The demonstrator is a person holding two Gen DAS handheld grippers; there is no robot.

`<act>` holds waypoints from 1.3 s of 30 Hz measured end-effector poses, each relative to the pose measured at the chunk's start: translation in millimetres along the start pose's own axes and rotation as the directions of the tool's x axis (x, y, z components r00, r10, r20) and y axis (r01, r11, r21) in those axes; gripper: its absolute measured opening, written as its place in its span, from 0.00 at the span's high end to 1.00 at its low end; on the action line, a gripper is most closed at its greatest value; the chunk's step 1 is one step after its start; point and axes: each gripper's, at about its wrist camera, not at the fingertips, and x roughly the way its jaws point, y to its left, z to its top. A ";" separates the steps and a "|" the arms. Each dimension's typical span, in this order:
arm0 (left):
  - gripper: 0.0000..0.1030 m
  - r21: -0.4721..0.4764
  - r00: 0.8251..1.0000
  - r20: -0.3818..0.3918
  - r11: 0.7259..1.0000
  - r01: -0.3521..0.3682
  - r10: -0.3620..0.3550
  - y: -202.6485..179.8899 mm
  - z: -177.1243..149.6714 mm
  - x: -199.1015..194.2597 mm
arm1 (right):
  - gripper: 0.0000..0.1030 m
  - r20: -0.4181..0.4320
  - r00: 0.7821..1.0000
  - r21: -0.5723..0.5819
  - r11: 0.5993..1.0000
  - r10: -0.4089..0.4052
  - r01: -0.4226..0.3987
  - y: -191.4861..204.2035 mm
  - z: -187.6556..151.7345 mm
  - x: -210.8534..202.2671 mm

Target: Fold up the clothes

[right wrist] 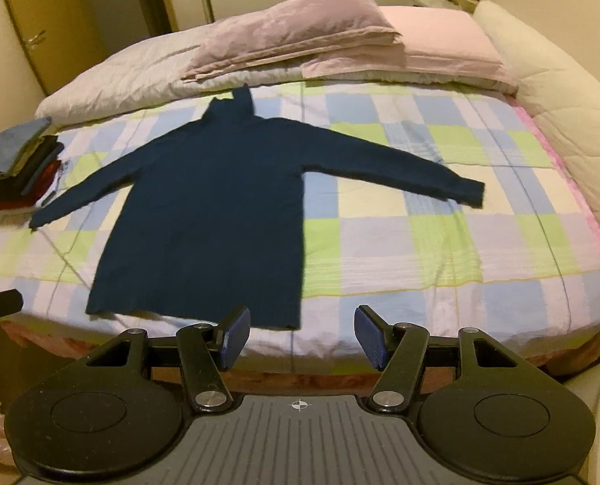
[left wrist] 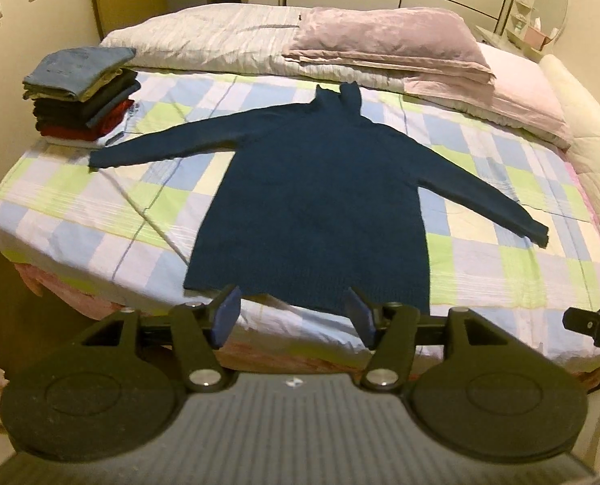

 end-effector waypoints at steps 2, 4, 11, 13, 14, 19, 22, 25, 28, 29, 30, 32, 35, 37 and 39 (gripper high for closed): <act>0.47 0.006 1.000 -0.007 1.000 -0.001 0.001 1.0 -2.0 -0.8 | 0.41 -0.017 1.000 -0.015 1.000 -0.007 0.007 4.3 -1.7 0.7; 0.47 0.013 1.000 -0.014 1.000 0.000 0.001 1.8 -4.2 -1.6 | 0.41 -0.035 0.999 -0.023 1.000 -0.011 0.011 7.7 -4.5 2.0; 0.46 0.041 1.000 -0.026 0.999 -0.010 0.011 4.7 -10.5 -3.4 | 0.41 -0.077 0.997 -0.032 0.999 -0.017 0.015 14.6 -16.8 4.6; 0.46 0.047 1.000 -0.028 0.999 -0.006 0.007 5.0 -12.5 -4.2 | 0.41 -0.083 0.996 -0.036 0.999 -0.016 0.013 16.6 -19.8 4.4; 0.46 0.050 1.000 -0.029 0.999 -0.002 0.004 5.2 -13.6 -4.6 | 0.41 -0.085 0.996 -0.038 0.999 -0.016 0.013 17.9 -21.0 4.2; 0.46 0.053 0.999 -0.036 0.999 0.005 -0.003 8.5 -17.7 -5.9 | 0.41 -0.086 0.996 -0.052 0.999 -0.019 0.015 24.4 -25.1 2.5; 0.45 0.045 0.999 -0.043 0.999 0.004 -0.002 11.6 -19.4 -5.6 | 0.41 -0.085 0.996 -0.064 0.998 -0.019 0.013 28.1 -26.6 1.8; 0.46 0.032 0.999 -0.047 0.999 -0.002 0.004 15.4 -21.6 -6.3 | 0.41 -0.093 0.996 -0.071 0.997 -0.015 0.008 32.4 -27.7 3.1; 0.45 0.014 0.999 -0.046 1.000 -0.012 0.013 21.5 -24.4 -7.8 | 0.41 -0.097 0.995 -0.082 0.997 -0.010 0.002 36.9 -28.3 4.3; 0.45 0.008 0.999 -0.046 1.000 -0.017 0.017 23.6 -25.4 -8.2 | 0.41 -0.098 0.995 -0.088 0.996 -0.008 0.000 38.7 -28.3 4.6; 0.45 0.002 0.999 -0.046 1.000 -0.021 0.021 25.3 -26.3 -8.8 | 0.41 -0.098 0.995 -0.095 0.995 -0.007 -0.003 40.5 -28.1 4.9; 0.45 -0.009 0.999 -0.046 1.000 -0.028 0.027 28.0 -27.9 -10.0 | 0.41 -0.098 0.995 -0.109 0.994 -0.003 -0.008 44.2 -27.9 5.6; 0.45 -0.020 0.998 -0.044 0.999 -0.034 0.033 31.2 -30.4 -12.3 | 0.41 -0.095 0.995 -0.122 0.992 0.000 -0.011 48.6 -28.7 5.7; 0.45 -0.025 0.998 -0.045 0.999 -0.039 0.038 32.8 -32.5 -14.0 | 0.41 -0.096 0.995 -0.129 0.991 0.004 -0.017 50.4 -28.7 6.2; 0.45 -0.031 0.998 -0.047 0.998 -0.047 0.045 34.3 -35.1 -15.7 | 0.41 -0.099 0.995 -0.136 0.990 0.011 -0.025 52.4 -28.9 7.1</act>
